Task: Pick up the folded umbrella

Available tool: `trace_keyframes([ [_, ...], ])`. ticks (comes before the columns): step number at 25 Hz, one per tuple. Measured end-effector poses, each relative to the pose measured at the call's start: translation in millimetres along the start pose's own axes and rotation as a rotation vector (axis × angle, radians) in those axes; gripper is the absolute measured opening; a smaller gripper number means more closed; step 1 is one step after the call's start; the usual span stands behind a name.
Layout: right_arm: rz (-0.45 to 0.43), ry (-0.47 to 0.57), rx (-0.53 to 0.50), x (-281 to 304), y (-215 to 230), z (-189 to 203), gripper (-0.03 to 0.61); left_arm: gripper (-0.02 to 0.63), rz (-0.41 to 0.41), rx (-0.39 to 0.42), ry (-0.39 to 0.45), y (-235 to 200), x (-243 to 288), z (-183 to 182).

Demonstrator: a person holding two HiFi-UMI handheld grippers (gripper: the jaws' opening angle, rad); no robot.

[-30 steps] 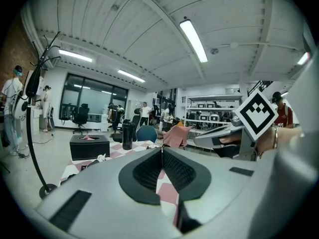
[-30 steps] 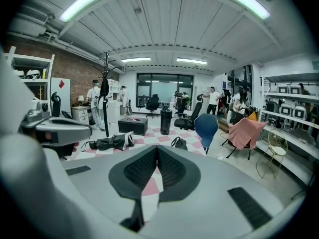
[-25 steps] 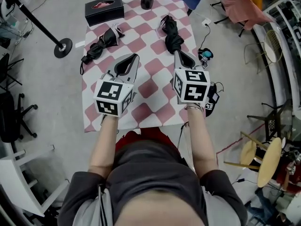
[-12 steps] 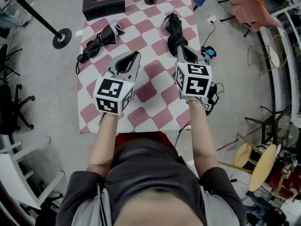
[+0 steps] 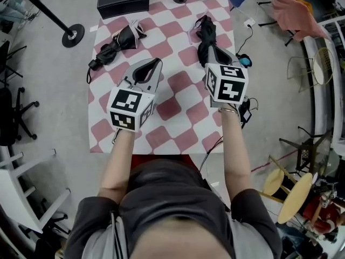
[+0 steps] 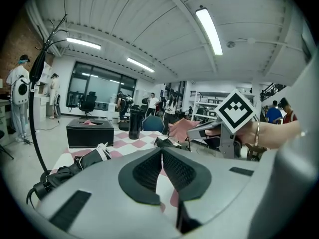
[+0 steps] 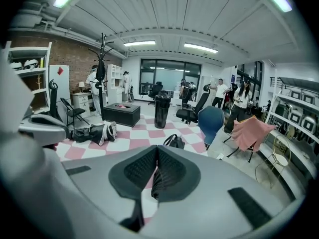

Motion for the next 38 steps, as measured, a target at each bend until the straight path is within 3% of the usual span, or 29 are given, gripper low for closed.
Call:
trace_keyframes([
  [6,-0.017,-0.04,-0.037,17,-1,-2,0.018,0.015,-0.01,-0.014,-0.011,-9,5,2],
  [20,-0.046,-0.04,0.037,41,12,0,0.018,0.015,-0.006,-0.037,-0.034,-18,21,10],
  [38,-0.03,-0.102,-0.025,54,20,7,0.018,0.017,0.023,-0.04,-0.064,-19,43,9],
])
Point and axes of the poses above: the fingertips, and each gripper's own axes: x forward along the fingers, y to its right, z out of its underside, the point moved 7 cm from there along -x, backward along the fingers
